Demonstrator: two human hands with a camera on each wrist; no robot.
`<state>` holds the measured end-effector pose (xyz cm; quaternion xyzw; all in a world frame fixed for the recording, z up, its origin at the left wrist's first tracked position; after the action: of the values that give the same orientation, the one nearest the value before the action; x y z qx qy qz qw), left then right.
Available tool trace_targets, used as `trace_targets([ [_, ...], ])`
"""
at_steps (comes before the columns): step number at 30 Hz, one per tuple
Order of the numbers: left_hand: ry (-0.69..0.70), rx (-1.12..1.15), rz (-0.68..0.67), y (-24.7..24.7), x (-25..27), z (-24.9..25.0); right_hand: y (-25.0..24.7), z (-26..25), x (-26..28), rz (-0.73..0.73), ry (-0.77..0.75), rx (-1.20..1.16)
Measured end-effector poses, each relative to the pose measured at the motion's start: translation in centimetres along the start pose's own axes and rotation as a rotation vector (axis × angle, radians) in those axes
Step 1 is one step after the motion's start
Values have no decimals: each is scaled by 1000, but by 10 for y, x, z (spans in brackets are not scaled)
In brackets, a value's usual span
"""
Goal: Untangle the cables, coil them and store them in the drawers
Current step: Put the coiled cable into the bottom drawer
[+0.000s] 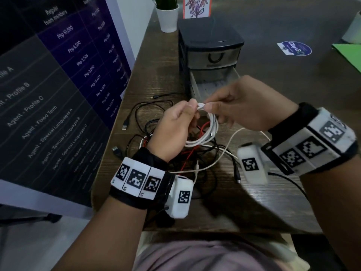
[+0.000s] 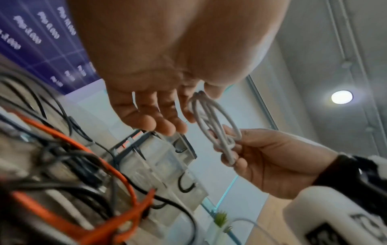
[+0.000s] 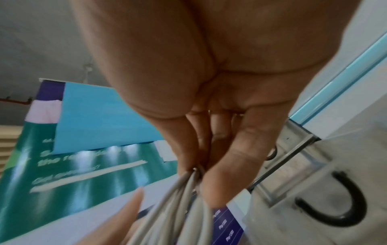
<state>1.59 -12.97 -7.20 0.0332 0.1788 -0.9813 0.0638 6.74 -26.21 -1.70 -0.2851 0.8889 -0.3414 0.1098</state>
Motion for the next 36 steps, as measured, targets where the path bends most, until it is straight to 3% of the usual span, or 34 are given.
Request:
trace_targets([
  [4, 53, -135, 120, -22, 5, -10, -23, 25, -11, 156, 100, -366],
  [6, 69, -313, 146, -34, 6, -12, -36, 38, -16, 276, 170, -613],
  [9, 46, -608, 81, -39, 6, -16, -44, 53, -26, 409, 277, -797],
  [12, -50, -744, -70, -27, 5, -25, -38, 63, -40, 449, 378, -894],
  [16, -143, -877, -253, -13, 7, -32, -29, 72, -57, 377, 465, -623],
  [20, -215, -931, -339, -9, 12, -38, -25, 79, -73, 365, 501, -600],
  [25, -232, -951, -341, -10, 14, -34, -22, 87, -88, 376, 487, -705],
  [31, -245, -939, -342, -11, 14, -32, -20, 115, -109, 335, 478, -512],
  [36, -255, -929, -337, -12, 14, -31, -15, 74, -91, 367, 510, -471],
])
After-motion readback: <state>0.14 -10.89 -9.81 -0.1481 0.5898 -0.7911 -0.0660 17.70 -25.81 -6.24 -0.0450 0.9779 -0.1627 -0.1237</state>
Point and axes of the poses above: each hand's wrist, its own x-axis away from the middle knuckle, its own y-axis out of the palm, z = x × y, the point moved 7 cm from there along -x, towards the middle knuckle, and after that the axes turned 9 degrees about -x, right-handed, at the moved point
